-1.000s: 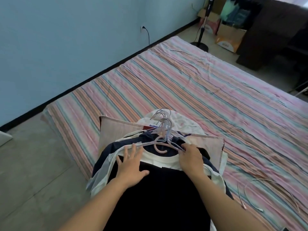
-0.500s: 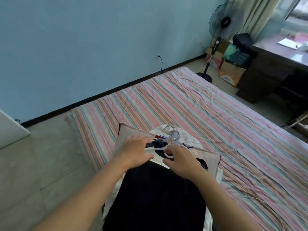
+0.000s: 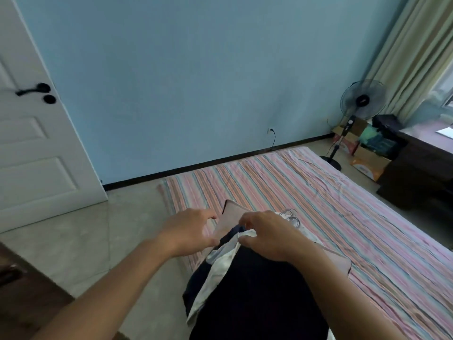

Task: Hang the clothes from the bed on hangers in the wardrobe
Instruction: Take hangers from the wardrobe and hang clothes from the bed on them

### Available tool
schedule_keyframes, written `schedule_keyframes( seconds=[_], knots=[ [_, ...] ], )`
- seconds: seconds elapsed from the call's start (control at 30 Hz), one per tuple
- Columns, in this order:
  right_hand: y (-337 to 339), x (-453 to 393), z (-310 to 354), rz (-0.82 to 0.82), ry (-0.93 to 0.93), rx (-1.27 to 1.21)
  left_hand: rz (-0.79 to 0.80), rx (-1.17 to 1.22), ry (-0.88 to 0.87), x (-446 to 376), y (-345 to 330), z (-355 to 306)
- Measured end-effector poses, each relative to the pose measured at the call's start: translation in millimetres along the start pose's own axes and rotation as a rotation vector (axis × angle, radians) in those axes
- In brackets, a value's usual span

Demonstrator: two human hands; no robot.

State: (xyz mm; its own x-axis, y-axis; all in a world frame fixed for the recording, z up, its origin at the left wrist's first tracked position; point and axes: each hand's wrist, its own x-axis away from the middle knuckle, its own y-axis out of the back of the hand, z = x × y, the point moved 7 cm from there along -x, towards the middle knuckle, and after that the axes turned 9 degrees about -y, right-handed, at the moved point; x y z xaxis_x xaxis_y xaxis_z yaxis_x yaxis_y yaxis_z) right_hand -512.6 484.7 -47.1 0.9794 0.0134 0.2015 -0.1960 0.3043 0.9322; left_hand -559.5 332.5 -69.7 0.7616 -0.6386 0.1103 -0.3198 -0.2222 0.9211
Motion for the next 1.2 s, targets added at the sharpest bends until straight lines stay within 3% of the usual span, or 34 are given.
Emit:
schedule_keyframes(
  seconds=[0.3, 0.67, 0.87, 1.2],
  knots=[
    [-5, 65, 183, 0.080, 0.335, 0.071, -0.078, -0.019, 0.162, 177, 78, 43],
    [-26, 120, 380, 0.130, 0.714, 0.151, -0.259, 0.060, 0.526, 386, 128, 100],
    [-40, 140, 461, 0.122, 0.897, 0.253, -0.431, 0.097, 0.769, 476, 144, 112],
    [-51, 184, 554, 0.196, 1.244, 0.285, -0.579, 0.091, 1.075, 594, 144, 93]
  ],
)
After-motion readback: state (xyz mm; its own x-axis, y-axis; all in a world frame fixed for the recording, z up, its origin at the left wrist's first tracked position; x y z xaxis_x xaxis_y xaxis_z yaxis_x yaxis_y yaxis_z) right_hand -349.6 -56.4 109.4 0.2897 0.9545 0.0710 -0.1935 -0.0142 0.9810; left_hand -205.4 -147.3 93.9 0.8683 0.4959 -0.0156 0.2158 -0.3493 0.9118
